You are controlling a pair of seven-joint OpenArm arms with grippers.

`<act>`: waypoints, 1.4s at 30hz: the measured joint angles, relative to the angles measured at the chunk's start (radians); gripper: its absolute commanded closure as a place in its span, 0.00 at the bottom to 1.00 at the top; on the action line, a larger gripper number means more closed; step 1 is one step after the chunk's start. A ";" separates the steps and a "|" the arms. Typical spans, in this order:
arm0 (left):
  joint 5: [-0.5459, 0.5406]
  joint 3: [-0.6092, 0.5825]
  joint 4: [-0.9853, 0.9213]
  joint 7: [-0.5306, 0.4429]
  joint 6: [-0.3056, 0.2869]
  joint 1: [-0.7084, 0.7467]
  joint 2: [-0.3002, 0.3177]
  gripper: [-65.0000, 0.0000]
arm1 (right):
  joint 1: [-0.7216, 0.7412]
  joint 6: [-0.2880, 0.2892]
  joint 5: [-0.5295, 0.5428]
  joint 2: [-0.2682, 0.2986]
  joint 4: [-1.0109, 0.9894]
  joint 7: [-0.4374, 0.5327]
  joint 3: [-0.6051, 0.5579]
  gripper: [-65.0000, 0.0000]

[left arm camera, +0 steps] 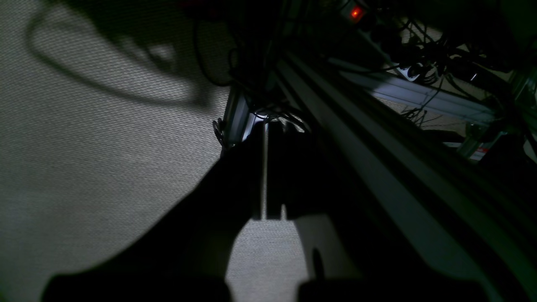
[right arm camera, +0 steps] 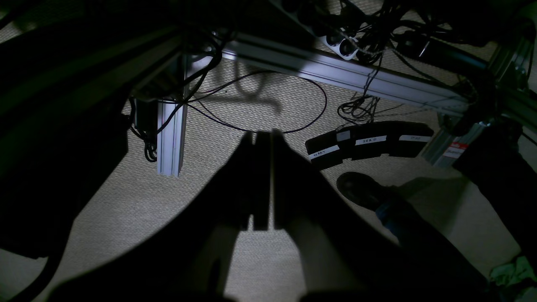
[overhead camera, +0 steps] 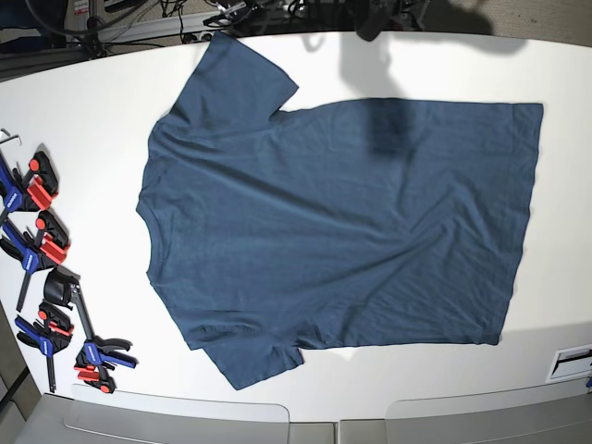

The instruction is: Fold the T-shirt properly

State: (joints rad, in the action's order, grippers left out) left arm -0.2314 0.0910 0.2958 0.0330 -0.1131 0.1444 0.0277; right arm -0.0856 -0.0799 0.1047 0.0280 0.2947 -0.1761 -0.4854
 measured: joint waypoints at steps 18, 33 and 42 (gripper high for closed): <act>0.000 0.000 0.001 0.000 0.000 0.000 0.000 1.00 | 0.000 0.000 0.000 0.000 0.000 0.000 0.000 1.00; 0.000 0.000 0.001 0.000 0.000 0.000 0.000 1.00 | 0.000 0.000 0.000 0.000 0.000 0.000 0.000 1.00; 0.003 0.000 0.085 -0.008 -0.003 0.068 0.006 1.00 | -0.015 -0.001 0.001 0.012 0.002 0.005 0.001 1.00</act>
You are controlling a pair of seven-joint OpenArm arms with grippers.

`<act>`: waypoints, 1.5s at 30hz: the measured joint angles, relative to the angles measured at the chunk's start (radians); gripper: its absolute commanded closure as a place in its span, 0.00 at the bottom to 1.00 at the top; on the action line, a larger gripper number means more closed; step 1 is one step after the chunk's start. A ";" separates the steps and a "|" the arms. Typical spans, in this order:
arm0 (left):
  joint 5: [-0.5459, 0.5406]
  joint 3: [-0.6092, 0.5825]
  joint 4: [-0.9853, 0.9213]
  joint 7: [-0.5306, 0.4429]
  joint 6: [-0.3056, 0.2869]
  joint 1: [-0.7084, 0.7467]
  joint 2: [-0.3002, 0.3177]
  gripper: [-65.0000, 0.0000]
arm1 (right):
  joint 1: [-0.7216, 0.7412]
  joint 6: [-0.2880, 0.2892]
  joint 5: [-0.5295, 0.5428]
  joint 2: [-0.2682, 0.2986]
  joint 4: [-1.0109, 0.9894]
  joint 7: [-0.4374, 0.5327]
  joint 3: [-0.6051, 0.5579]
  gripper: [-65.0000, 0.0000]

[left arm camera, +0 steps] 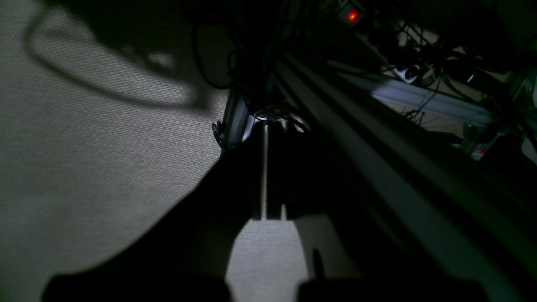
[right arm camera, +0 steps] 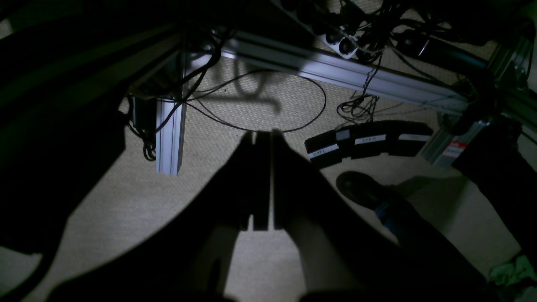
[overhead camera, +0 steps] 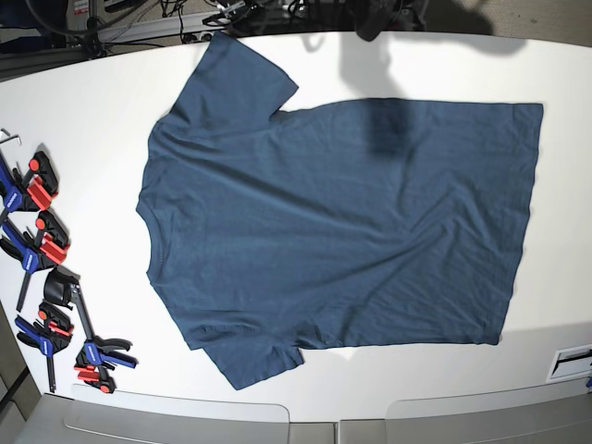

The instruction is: Fold the T-shirt properly

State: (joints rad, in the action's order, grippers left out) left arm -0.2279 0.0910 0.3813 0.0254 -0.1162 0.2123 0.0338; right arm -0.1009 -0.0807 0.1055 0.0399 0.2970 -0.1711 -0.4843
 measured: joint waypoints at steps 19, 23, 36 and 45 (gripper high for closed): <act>-0.120 -0.001 0.542 -0.015 0.000 0.459 0.162 1.00 | -0.337 -0.099 0.001 0.232 0.432 0.005 -0.001 1.00; -0.133 -0.002 0.728 -0.004 -0.001 0.605 0.201 1.00 | -0.461 -0.165 0.000 0.320 0.586 -0.008 -0.001 1.00; -0.132 0.080 1.397 0.005 -0.010 0.957 0.284 1.00 | -0.840 -0.458 -0.150 0.533 1.197 -0.014 0.001 1.00; -0.134 0.192 1.588 0.028 -0.008 0.998 0.287 1.00 | -0.963 -0.523 -0.290 0.572 1.614 -0.020 0.035 1.00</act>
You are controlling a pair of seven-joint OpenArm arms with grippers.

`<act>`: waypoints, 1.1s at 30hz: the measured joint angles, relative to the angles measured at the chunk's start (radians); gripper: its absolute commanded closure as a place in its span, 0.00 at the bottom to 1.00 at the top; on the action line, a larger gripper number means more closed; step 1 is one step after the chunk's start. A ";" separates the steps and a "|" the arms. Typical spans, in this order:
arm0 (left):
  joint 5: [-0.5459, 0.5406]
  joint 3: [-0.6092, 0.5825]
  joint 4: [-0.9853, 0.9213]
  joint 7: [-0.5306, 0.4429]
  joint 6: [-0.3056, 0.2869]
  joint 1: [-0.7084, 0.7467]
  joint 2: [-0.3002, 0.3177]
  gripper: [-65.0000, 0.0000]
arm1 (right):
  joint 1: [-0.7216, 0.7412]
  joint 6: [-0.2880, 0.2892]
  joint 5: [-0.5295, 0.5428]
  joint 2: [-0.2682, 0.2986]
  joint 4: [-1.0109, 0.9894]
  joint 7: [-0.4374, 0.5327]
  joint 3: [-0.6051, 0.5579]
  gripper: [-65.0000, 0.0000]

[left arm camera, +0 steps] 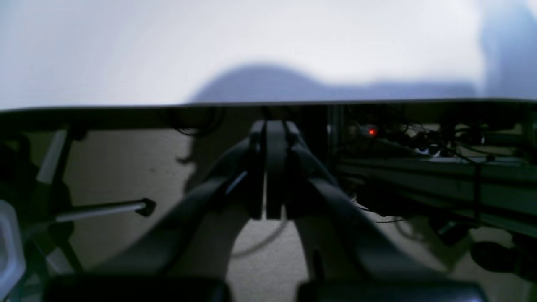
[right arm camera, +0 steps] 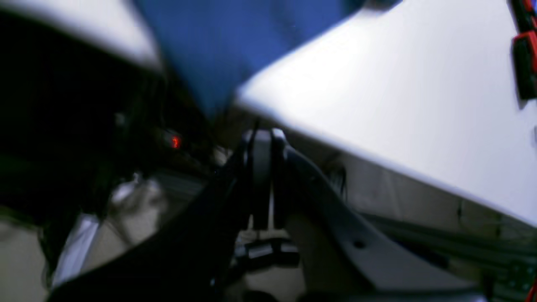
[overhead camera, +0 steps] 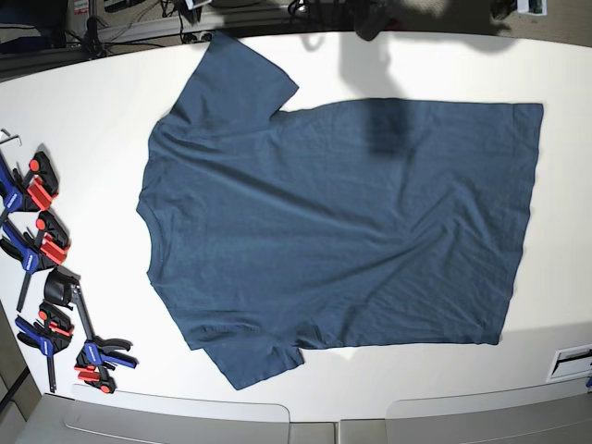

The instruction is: Fold the T-shirt properly

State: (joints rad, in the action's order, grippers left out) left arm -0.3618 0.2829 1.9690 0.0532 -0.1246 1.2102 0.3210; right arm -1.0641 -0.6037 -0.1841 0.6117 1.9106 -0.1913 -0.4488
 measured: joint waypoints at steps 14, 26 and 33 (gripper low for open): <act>0.002 0.012 0.000 0.003 0.000 -0.017 0.000 1.00 | 0.030 0.078 0.291 -0.109 0.264 -0.003 0.495 1.00; 0.002 0.012 0.000 -0.002 0.000 -0.039 -0.002 1.00 | 0.219 0.822 1.104 -0.372 0.257 -0.109 0.868 1.00; 0.002 0.012 0.000 -0.001 0.000 -0.039 0.000 1.00 | 0.230 0.867 1.373 -0.446 0.045 -0.141 0.970 1.00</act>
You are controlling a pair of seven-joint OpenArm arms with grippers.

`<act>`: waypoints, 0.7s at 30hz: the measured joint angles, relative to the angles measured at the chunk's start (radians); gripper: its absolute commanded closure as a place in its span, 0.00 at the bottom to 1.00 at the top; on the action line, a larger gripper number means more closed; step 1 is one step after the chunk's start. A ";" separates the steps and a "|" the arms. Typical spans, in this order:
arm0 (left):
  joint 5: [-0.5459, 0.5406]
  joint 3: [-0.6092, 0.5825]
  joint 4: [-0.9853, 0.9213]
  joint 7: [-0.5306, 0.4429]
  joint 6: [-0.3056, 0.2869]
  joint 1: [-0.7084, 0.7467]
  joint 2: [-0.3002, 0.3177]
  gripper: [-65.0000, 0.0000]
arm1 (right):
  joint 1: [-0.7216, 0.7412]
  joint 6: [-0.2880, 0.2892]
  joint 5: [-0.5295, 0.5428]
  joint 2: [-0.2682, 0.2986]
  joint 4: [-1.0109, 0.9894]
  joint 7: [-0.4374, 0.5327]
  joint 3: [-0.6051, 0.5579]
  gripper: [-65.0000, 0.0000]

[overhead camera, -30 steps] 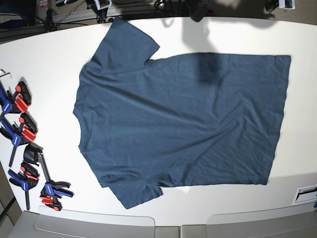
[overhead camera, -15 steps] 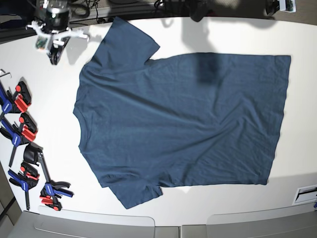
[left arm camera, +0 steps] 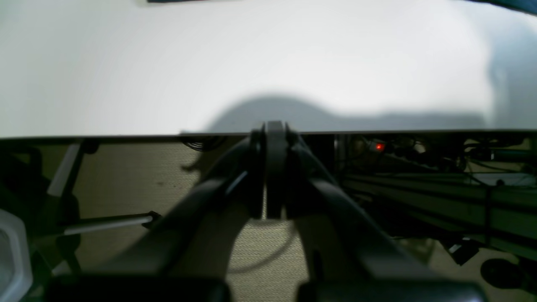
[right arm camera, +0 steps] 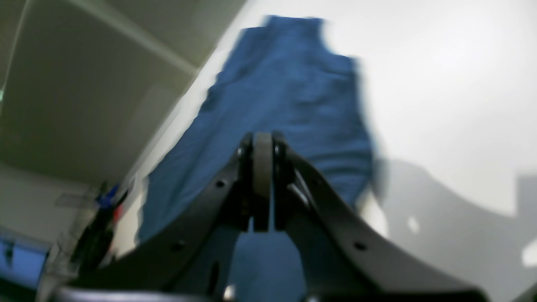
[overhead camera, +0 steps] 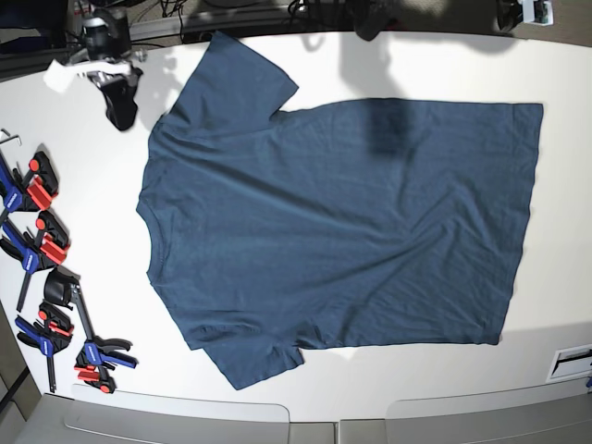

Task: Fold the T-shirt properly
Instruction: 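Move the right gripper to the shirt's sleeve corner and grasp it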

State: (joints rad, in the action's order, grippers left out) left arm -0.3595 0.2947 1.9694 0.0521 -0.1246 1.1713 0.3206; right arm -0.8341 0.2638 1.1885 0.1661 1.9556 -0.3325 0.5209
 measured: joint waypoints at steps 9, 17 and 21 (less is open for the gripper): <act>0.000 0.000 0.000 0.000 0.000 -0.023 0.000 1.00 | 0.056 -0.008 0.057 0.002 -0.244 -0.070 0.041 1.00; 0.000 0.000 0.000 0.000 0.000 -0.025 0.000 1.00 | 0.082 -0.005 -0.084 0.000 -0.244 -0.050 0.041 1.00; 0.000 0.000 0.000 0.000 0.000 -0.031 0.000 1.00 | 0.103 -0.005 -0.119 0.000 -0.244 -0.051 0.041 1.00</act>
State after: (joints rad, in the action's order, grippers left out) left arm -0.3592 0.2947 1.9690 0.0525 -0.1242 1.1408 0.3210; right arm -0.7311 0.2592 1.0691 0.1665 1.7119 -0.3832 0.5621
